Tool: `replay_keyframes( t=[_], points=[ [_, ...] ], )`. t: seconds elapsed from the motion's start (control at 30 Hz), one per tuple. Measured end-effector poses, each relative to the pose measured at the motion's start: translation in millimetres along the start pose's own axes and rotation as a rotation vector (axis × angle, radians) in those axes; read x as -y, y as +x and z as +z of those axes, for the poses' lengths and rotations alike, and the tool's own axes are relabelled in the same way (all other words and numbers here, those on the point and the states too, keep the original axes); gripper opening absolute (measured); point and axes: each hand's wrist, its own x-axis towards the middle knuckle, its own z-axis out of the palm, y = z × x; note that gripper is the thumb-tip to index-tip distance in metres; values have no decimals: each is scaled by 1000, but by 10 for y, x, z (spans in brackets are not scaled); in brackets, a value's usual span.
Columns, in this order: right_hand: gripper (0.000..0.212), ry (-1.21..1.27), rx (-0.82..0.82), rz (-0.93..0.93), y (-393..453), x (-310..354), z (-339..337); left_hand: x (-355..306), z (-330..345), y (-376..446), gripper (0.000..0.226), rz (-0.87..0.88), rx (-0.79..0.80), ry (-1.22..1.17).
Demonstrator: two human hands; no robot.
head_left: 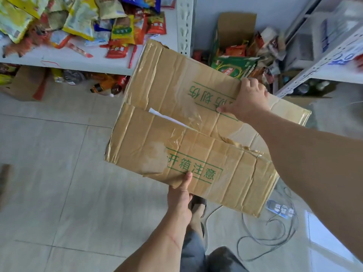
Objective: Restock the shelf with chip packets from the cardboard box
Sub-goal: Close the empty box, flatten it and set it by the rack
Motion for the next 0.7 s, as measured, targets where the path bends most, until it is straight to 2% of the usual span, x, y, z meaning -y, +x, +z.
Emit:
replay_keyframes(
  t=[0.1, 0.23, 0.37, 0.57, 0.7],
  points=[
    [109, -25, 10, -5, 382, -322, 41, 162, 456, 180, 43, -71, 6, 0],
    [118, -40, 49, -28, 733, -652, 127, 521, 871, 427, 53, -145, -35, -31],
    [119, -64, 80, -75, 1046, -922, 210, 772, 1263, 548, 51, -201, -32, -106],
    [118, -105, 141, -118, 1448, -1310, 351, 1050, 1764, 674, 54, -251, -76, -167],
    [115, -91, 185, -147, 1721, -1592, 438, 1190, 2107, 701, 49, -216, -102, -180]
  ],
)
